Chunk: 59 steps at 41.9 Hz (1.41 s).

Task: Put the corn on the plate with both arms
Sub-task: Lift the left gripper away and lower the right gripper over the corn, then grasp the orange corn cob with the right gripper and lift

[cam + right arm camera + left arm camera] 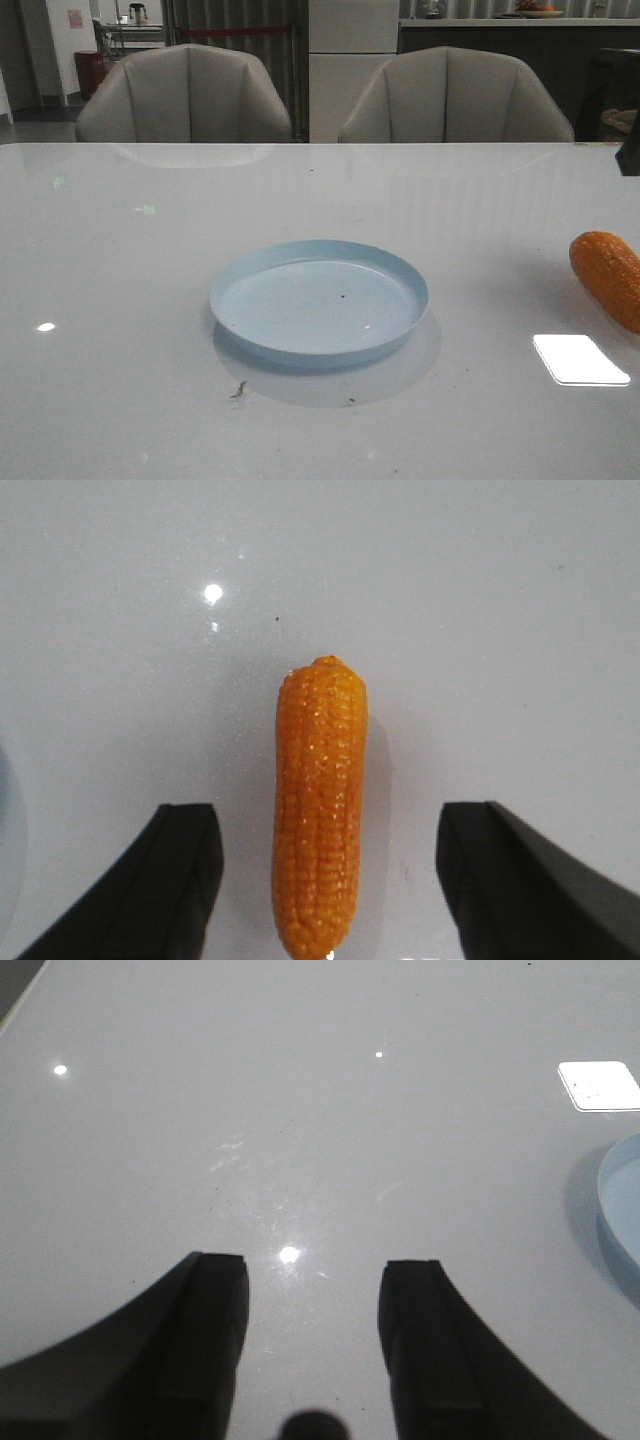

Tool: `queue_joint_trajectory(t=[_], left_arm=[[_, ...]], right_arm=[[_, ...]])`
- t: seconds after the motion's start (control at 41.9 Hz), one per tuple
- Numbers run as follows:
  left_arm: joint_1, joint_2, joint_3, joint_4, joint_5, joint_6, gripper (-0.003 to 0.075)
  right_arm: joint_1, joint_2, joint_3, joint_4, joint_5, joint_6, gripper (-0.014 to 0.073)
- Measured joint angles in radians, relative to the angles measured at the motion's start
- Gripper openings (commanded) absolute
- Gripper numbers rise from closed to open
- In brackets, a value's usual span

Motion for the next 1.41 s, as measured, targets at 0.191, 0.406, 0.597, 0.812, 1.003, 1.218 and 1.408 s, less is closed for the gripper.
queue_joint_trajectory(t=[0.191, 0.406, 0.597, 0.812, 1.003, 1.218, 1.408], left_arm=[[0.0, -0.001, 0.0, 0.0, 0.0, 0.0, 0.0379], [0.0, -0.001, 0.0, 0.0, -0.002, 0.0, 0.0379], [0.0, -0.001, 0.0, 0.0, -0.002, 0.0, 0.0379], [0.0, -0.001, 0.0, 0.0, -0.002, 0.0, 0.0379], [0.0, -0.001, 0.0, 0.0, -0.002, 0.0, 0.0379], [0.0, -0.001, 0.0, 0.0, -0.006, 0.001, 0.0379], [0.0, -0.001, 0.0, 0.0, -0.017, 0.001, 0.0379]], right_arm=[[0.0, 0.186, -0.1, 0.0, 0.013, 0.0, 0.0563], [0.003, 0.32, -0.149, 0.004, 0.022, 0.0, 0.0562], [0.003, 0.38, -0.154, 0.008, 0.022, -0.002, 0.0557], [0.003, 0.408, -0.156, 0.008, 0.022, -0.002, 0.0342], [0.027, 0.411, -0.267, 0.008, 0.089, -0.063, 0.0318], [0.149, 0.411, -0.494, 0.008, 0.208, -0.091, 0.0318], [0.327, 0.411, -0.637, 0.008, 0.238, -0.096, 0.0318]])
